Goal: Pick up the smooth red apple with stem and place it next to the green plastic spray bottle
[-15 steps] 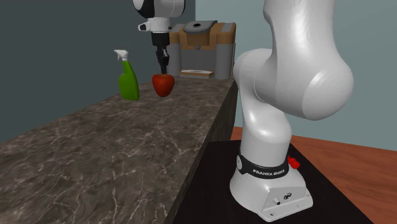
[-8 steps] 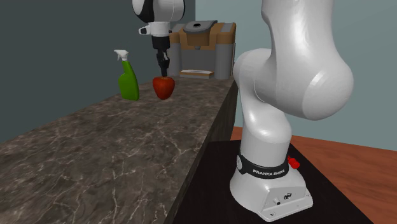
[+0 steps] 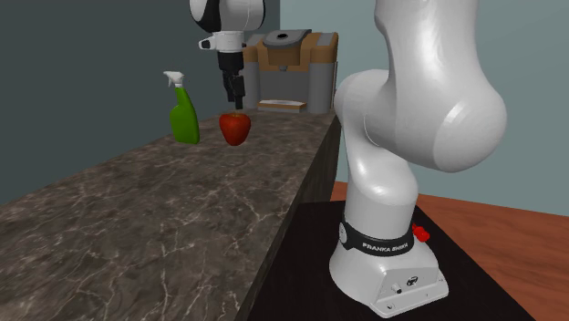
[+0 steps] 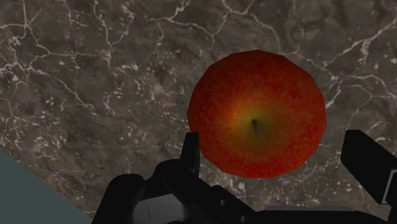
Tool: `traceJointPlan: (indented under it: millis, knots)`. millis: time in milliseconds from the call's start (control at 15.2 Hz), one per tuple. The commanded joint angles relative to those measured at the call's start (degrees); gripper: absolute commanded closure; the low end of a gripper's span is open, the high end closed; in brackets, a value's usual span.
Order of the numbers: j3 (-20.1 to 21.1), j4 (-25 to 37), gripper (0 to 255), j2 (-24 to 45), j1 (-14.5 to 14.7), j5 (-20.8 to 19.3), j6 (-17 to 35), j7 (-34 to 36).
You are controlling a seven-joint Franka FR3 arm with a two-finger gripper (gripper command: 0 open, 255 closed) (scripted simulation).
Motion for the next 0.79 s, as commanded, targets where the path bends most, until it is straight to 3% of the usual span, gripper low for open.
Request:
traceJointPlan:
  millis: [0,198,726]
  knots:
    - [0.70,0.96,0,-2.61,0.00,-2.89,-2.10,2.09]
    - [3.72,4.04,0,-7.98,-0.98,-8.04,-8.08,5.89]
    - [3.98,4.03,0,-7.86,-1.28,-7.90,-8.06,5.79]
